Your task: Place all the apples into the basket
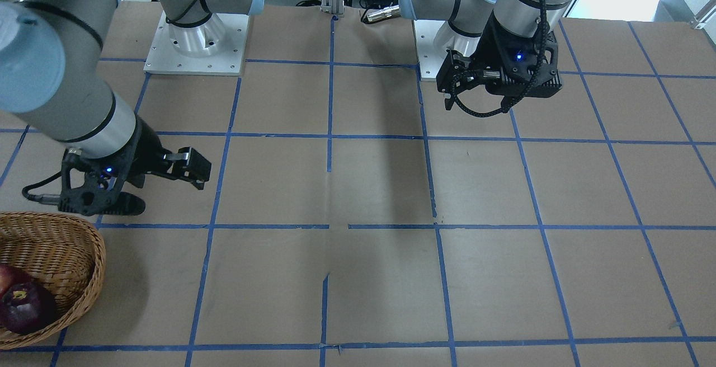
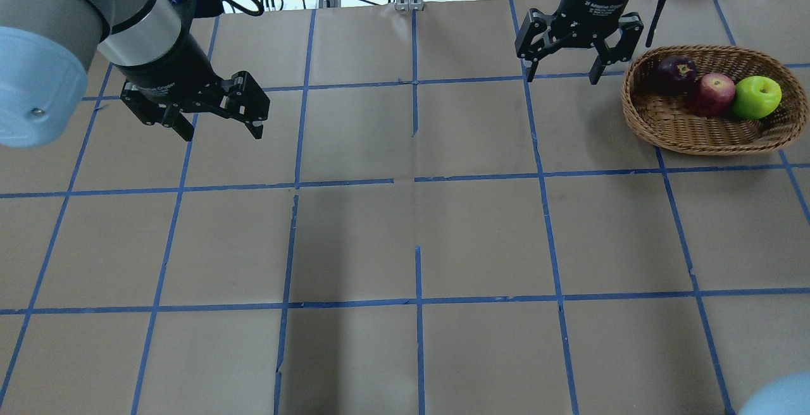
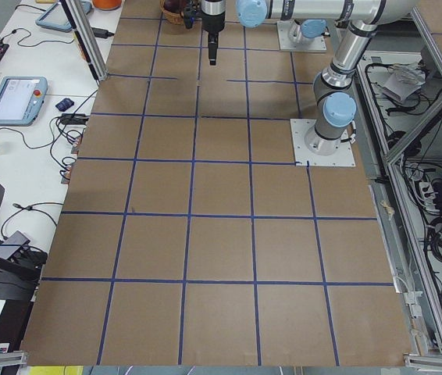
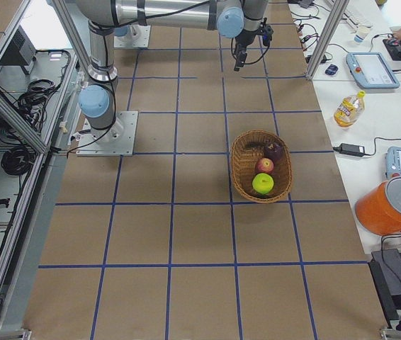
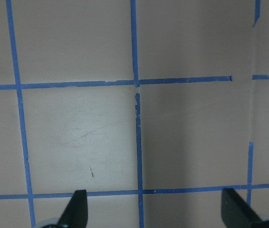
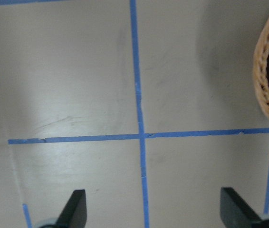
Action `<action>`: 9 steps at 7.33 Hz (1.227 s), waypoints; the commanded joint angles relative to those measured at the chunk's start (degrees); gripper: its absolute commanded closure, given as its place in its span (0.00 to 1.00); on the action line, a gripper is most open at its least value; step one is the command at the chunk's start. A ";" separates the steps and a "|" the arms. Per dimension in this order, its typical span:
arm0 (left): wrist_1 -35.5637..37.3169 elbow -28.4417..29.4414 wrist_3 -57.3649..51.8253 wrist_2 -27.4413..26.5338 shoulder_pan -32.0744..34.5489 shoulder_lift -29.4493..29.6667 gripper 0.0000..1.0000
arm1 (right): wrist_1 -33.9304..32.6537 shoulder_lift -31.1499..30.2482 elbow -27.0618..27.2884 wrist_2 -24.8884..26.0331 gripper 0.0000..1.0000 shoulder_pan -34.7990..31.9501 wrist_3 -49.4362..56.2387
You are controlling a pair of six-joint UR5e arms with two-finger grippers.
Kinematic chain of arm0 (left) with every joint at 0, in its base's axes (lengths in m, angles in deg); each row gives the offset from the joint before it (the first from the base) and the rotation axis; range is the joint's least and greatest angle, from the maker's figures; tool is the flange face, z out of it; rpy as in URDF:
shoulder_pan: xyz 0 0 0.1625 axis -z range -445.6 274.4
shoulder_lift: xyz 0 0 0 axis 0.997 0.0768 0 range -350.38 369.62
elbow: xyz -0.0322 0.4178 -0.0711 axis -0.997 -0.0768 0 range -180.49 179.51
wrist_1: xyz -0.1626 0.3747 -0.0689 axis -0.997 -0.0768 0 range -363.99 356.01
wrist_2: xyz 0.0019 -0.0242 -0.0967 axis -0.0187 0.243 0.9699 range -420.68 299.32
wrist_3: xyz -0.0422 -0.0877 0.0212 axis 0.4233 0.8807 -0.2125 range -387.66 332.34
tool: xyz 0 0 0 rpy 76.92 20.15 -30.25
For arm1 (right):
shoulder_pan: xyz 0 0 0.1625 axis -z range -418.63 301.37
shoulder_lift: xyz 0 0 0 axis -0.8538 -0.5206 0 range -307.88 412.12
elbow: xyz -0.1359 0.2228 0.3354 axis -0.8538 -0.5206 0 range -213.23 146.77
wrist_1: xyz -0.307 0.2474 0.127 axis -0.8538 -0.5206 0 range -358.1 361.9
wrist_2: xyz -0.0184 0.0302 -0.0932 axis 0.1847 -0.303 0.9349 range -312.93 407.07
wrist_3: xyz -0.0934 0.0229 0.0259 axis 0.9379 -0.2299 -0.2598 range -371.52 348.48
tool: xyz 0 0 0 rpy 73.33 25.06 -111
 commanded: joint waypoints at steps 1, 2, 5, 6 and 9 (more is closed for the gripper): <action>0.11 0.06 0.10 0.01 0.04 0.15 0.00 | 3.69 -4.18 1.48 0.08 0.00 1.32 -0.17; 0.11 0.06 0.10 0.01 0.04 0.15 0.00 | 3.51 -5.68 3.15 -0.01 0.00 3.59 0.53; 0.11 -0.12 -0.16 0.01 0.04 -0.29 0.00 | 1.50 -9.47 7.29 1.73 0.00 4.67 -0.69; 0.11 -0.12 -0.16 0.01 0.04 -0.38 0.00 | 1.06 -9.56 7.47 4.71 0.00 4.67 -3.48; 0.11 -0.12 -0.16 0.01 -0.05 -0.47 0.00 | 0.17 -9.65 7.03 4.56 0.00 4.58 -3.86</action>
